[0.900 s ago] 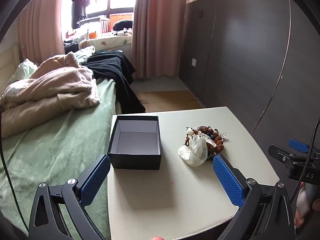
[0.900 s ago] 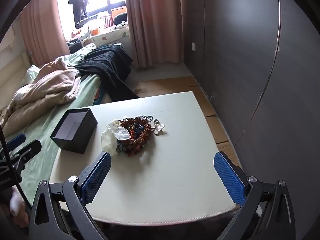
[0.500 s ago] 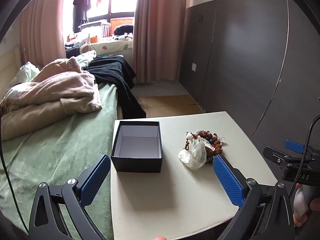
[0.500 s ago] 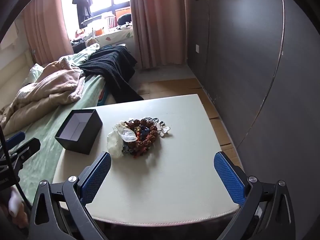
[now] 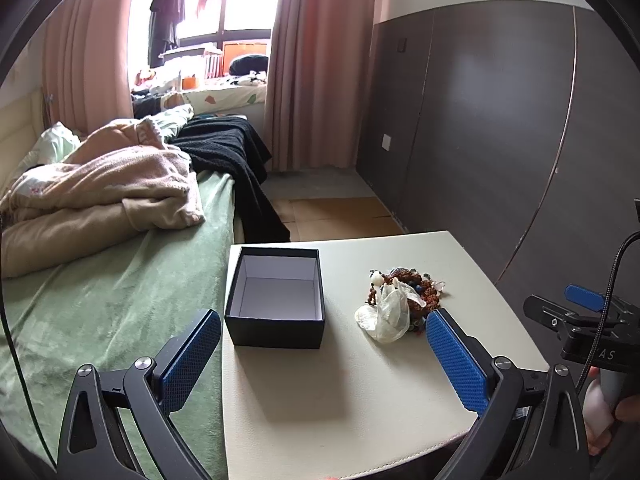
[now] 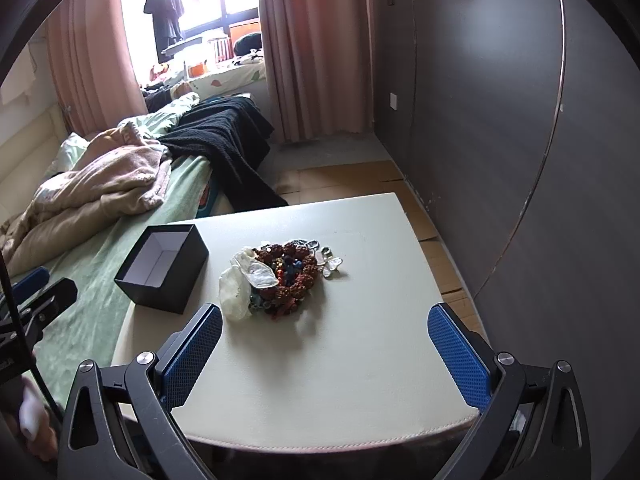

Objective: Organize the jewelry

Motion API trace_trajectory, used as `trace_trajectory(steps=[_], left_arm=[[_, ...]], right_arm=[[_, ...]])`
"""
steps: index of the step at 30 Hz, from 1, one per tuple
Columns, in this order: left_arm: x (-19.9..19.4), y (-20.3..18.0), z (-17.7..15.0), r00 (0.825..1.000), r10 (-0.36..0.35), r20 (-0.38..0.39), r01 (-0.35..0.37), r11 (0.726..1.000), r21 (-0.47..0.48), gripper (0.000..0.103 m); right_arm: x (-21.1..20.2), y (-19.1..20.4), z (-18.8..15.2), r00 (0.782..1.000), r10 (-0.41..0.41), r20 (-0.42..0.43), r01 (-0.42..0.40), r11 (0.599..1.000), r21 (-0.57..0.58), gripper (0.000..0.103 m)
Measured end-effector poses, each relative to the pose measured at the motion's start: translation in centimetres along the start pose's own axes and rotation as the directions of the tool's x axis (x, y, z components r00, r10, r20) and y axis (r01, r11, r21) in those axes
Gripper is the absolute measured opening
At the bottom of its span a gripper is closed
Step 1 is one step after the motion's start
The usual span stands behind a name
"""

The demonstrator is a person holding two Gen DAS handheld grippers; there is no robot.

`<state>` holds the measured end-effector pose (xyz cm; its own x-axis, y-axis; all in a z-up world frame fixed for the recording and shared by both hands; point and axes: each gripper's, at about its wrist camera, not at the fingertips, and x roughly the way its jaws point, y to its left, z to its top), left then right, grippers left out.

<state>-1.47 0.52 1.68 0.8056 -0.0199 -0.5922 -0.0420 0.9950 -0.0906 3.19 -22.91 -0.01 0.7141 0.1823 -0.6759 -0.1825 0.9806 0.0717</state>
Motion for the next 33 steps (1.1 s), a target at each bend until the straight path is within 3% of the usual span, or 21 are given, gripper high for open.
trace_trajectory(steps=[33], left_arm=[[-0.51, 0.36, -0.08, 1.000, -0.008, 0.009, 0.008, 1.000, -0.009, 0.102]], right_arm=[[-0.29, 0.60, 0.09, 1.000, 0.012, 0.022, -0.012, 1.000, 0.004, 0.103]])
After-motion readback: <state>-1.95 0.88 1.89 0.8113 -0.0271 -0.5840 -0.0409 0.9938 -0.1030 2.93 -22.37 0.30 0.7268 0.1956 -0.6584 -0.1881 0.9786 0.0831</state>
